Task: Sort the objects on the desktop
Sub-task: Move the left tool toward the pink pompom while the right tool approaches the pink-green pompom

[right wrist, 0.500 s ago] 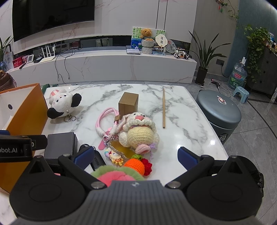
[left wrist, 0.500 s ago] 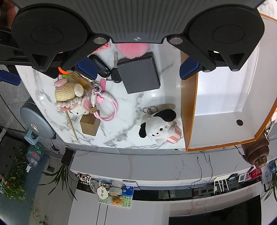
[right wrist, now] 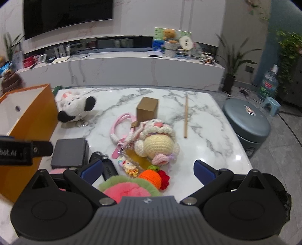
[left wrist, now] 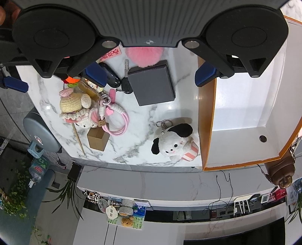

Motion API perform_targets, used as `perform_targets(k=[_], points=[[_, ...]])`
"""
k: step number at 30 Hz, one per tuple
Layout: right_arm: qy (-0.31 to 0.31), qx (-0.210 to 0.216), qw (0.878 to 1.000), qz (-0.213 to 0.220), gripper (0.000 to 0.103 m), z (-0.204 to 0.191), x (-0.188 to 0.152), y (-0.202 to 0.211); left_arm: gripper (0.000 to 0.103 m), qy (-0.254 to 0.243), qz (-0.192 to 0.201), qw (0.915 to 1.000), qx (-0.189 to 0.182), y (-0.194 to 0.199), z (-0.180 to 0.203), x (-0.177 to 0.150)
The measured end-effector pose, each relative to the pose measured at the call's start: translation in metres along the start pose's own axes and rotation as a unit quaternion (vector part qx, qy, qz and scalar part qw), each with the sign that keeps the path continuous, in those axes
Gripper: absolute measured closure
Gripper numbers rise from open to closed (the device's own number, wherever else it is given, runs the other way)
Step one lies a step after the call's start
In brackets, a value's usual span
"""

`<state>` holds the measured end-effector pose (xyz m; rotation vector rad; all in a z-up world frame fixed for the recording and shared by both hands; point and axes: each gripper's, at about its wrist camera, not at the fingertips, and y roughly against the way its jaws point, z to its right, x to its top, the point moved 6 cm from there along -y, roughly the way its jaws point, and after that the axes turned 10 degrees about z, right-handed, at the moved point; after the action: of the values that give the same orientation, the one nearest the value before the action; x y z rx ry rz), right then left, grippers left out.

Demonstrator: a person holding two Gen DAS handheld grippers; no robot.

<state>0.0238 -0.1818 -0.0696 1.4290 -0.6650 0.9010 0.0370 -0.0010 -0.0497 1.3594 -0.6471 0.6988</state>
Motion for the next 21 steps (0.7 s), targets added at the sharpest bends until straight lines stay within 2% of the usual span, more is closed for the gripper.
perform_targets(k=[3, 8, 10, 13, 18, 21], points=[[0.025, 0.019, 0.999, -0.01, 0.001, -0.003, -0.009, -0.006, 0.0, -0.01, -0.004, 0.9999, -0.005, -0.002, 0.005, -0.003], [0.05, 0.025, 0.998, -0.019, 0.001, 0.001, -0.023, -0.012, 0.0, -0.017, -0.017, 0.9993, -0.029, -0.006, 0.018, -0.011], [0.047, 0.047, 0.998, -0.02, 0.001, 0.002, -0.027, -0.012, 0.0, -0.026, -0.021, 0.9989, -0.032, -0.008, 0.022, -0.015], [0.036, 0.087, 0.995, -0.017, 0.001, -0.001, -0.032, -0.01, 0.0, -0.047, -0.025, 0.9984, -0.015, -0.011, 0.024, -0.024], [0.047, 0.106, 0.993, -0.011, 0.001, -0.006, -0.038, -0.009, 0.0, -0.09, -0.018, 0.9957, 0.011, -0.014, 0.024, -0.037], [0.063, 0.107, 0.992, -0.029, 0.002, -0.009, -0.044, -0.014, 0.0, -0.12, -0.006, 0.9925, 0.023, -0.013, 0.027, -0.044]])
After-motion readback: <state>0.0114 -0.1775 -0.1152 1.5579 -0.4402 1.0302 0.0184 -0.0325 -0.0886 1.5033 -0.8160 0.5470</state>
